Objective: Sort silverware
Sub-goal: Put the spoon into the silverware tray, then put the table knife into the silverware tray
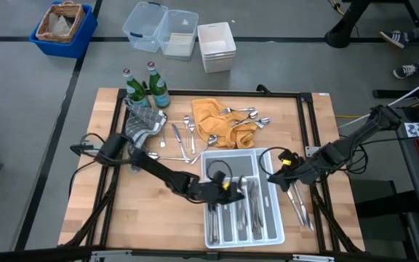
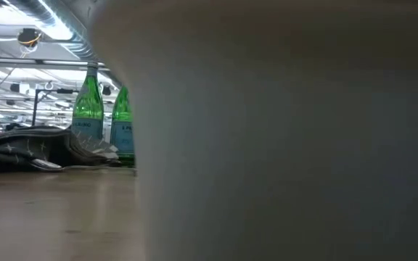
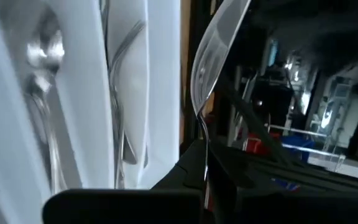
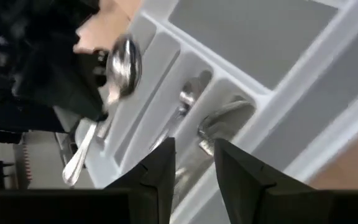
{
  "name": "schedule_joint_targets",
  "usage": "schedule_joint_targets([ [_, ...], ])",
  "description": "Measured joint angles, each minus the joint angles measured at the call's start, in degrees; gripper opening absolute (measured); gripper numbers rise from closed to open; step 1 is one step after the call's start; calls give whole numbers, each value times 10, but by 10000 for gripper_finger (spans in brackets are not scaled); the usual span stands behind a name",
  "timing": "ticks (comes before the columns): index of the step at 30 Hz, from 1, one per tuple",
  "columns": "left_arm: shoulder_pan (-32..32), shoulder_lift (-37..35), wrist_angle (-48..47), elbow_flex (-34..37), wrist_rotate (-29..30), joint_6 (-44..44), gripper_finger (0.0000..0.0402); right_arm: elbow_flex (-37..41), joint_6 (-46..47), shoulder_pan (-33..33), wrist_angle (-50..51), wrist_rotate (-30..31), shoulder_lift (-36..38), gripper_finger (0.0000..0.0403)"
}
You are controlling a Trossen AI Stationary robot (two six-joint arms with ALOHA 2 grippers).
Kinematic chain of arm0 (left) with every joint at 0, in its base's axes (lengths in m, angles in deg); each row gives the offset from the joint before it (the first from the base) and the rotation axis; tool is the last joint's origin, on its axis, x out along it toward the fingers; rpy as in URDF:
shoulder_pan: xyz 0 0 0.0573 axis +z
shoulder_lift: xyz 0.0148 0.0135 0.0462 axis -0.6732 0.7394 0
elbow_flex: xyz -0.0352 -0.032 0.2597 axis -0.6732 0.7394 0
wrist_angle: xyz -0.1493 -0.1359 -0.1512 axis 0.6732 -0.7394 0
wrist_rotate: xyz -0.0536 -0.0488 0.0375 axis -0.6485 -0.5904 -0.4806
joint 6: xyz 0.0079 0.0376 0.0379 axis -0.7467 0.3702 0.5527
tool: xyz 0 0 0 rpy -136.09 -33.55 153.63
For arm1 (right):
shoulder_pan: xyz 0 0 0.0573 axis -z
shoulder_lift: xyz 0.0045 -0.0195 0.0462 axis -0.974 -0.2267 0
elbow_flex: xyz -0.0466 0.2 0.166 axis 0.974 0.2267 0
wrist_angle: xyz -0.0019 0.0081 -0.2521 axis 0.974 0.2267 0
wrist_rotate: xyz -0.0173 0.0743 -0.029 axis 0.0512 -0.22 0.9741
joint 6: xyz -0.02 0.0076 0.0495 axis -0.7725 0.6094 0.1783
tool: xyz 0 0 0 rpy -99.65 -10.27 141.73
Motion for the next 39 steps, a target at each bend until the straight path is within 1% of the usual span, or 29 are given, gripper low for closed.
schedule_joint_targets([
  [3, 1, 38, -2, -37, -11, -2, 0, 0, 0, 0, 30, -12, 16, 115],
  [7, 1, 60, -7, -52, -12, -7, 1, 0, -8, 0, 58, -28, 24, 115],
  [13, 0, 61, -86, -52, -12, -40, 1, 0, -11, 0, 89, -52, 29, 115],
  [16, -1, 65, -115, -49, -23, -49, 1, 0, -12, 0, 103, -65, 29, 115],
  [21, -4, 62, -125, -52, -42, -49, 1, 0, -12, 0, 124, -79, 29, 115],
  [29, -3, 62, -133, -51, -42, -11, 4, 0, -12, 0, 133, -92, 28, 115],
  [32, -3, 62, -132, -51, -42, 5, 24, 0, -12, 0, 133, -94, 28, 115],
  [36, -3, 62, -131, -51, -40, 14, 69, 0, -12, 0, 135, -94, 28, 115],
  [39, 0, 62, -133, -51, -34, 14, 94, 0, -10, 0, 164, -95, 27, 115],
])
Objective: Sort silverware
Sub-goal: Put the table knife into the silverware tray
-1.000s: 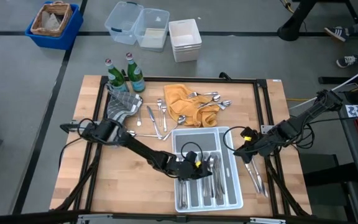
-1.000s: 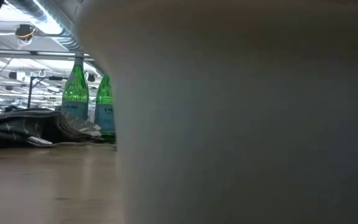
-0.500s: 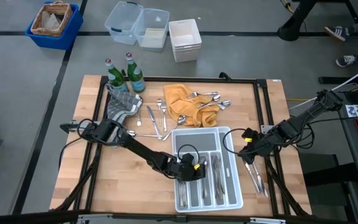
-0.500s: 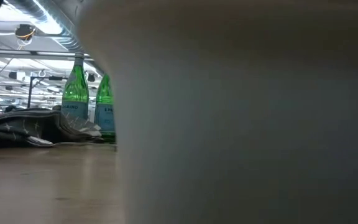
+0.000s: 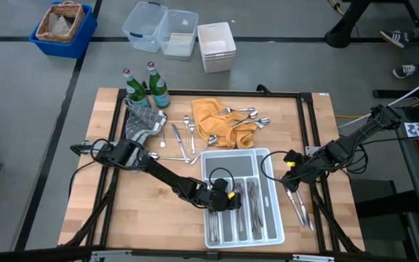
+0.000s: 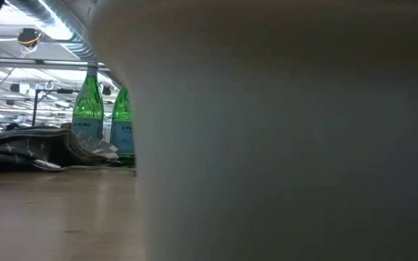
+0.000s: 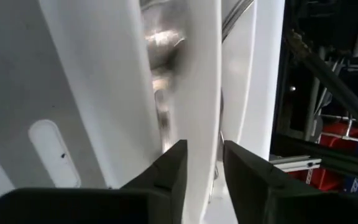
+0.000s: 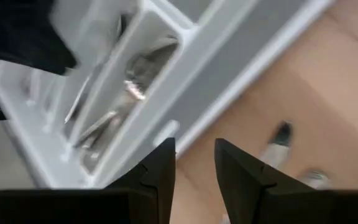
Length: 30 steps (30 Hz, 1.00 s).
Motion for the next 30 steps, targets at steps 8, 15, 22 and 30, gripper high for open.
schedule_joint_targets([
  [8, 17, 0, 35, 0, -16, -21, 109, 0, 65, 0, 56, -45, -24, 115],
  [15, 25, -35, 49, 0, -67, 65, 109, 0, 66, 0, 28, -138, -108, 115],
  [22, 26, -97, 29, 0, -74, 196, 109, 0, 129, 0, 19, -208, -188, 115],
  [30, 27, -194, -160, 0, -80, 299, 109, 0, 214, -48, -51, -221, -245, 115],
])
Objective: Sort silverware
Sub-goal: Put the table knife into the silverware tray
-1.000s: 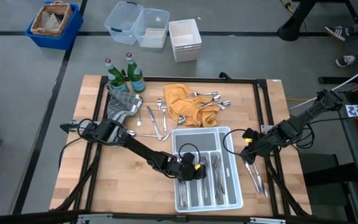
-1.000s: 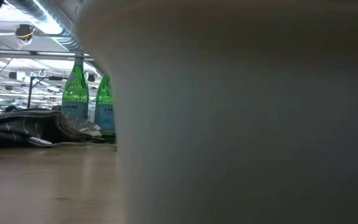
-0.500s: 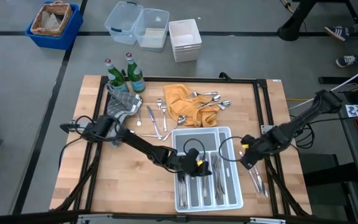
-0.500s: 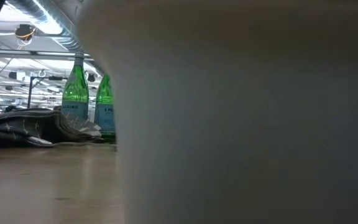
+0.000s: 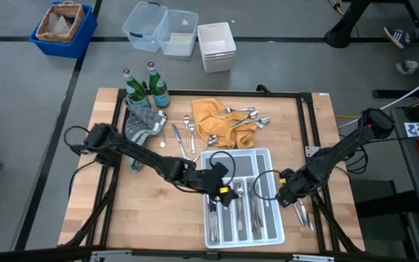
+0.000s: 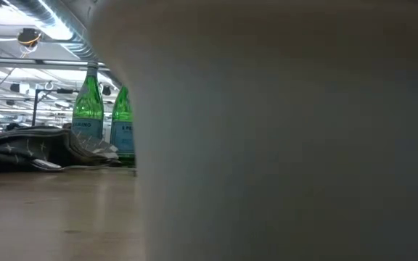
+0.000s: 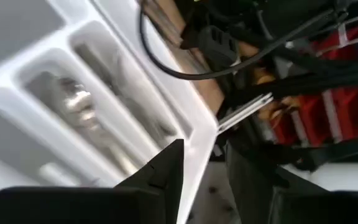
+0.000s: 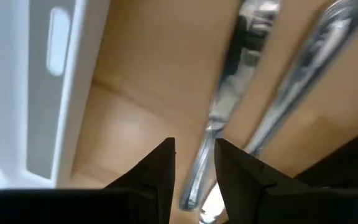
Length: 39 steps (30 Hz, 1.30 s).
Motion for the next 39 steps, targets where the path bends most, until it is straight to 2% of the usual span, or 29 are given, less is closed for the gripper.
schedule_joint_targets([
  [6, 0, -50, -95, 0, 10, 40, 109, 0, 77, -56, -28, 16, -39, 115],
  [9, 0, -57, -100, 0, 13, 55, 109, 0, 101, -76, -25, 22, -58, 115],
  [12, 0, -58, -100, 0, 13, 65, 109, 0, 111, -89, -38, 52, -73, 115],
  [31, -1, -58, -113, 0, 13, 62, 109, -2, 115, -91, -28, 68, -128, 114],
  [34, -1, -58, -113, 0, 13, 63, 109, -2, 115, -91, -30, 70, -129, 99],
  [39, -1, -66, -115, 0, 13, 65, 109, -2, 115, -91, -34, 72, -130, 48],
])
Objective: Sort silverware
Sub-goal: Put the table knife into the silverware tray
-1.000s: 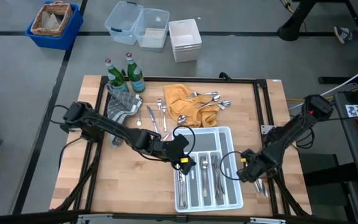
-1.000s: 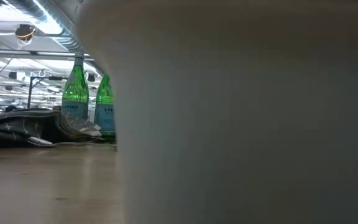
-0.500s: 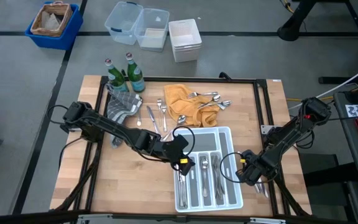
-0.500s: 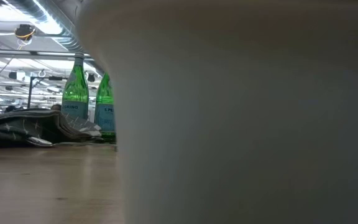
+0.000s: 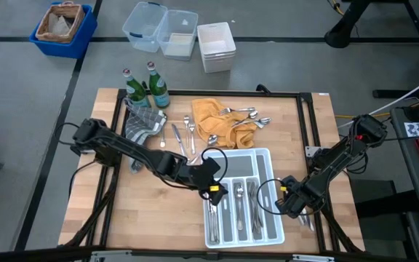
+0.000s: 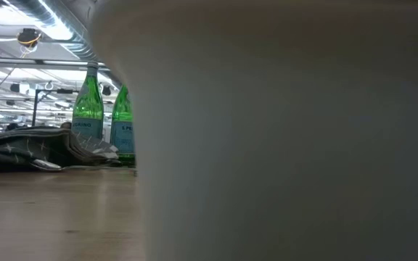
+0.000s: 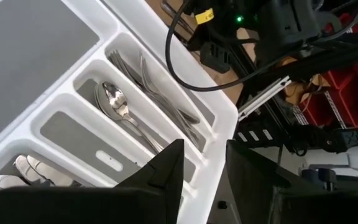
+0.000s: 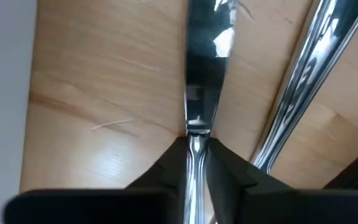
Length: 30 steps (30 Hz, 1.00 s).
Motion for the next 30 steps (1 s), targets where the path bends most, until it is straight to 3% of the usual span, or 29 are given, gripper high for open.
schedule_joint_targets([
  [4, 0, -12, -19, 0, 0, 14, 109, 0, 0, 0, 1, 3, 0, 16],
  [13, 0, -33, -46, 0, 0, 22, 109, 3, 5, 1, -5, -11, 27, 30],
  [30, 0, -83, -173, 0, 8, 30, 109, 3, 21, 0, -2, 0, 87, 9],
])
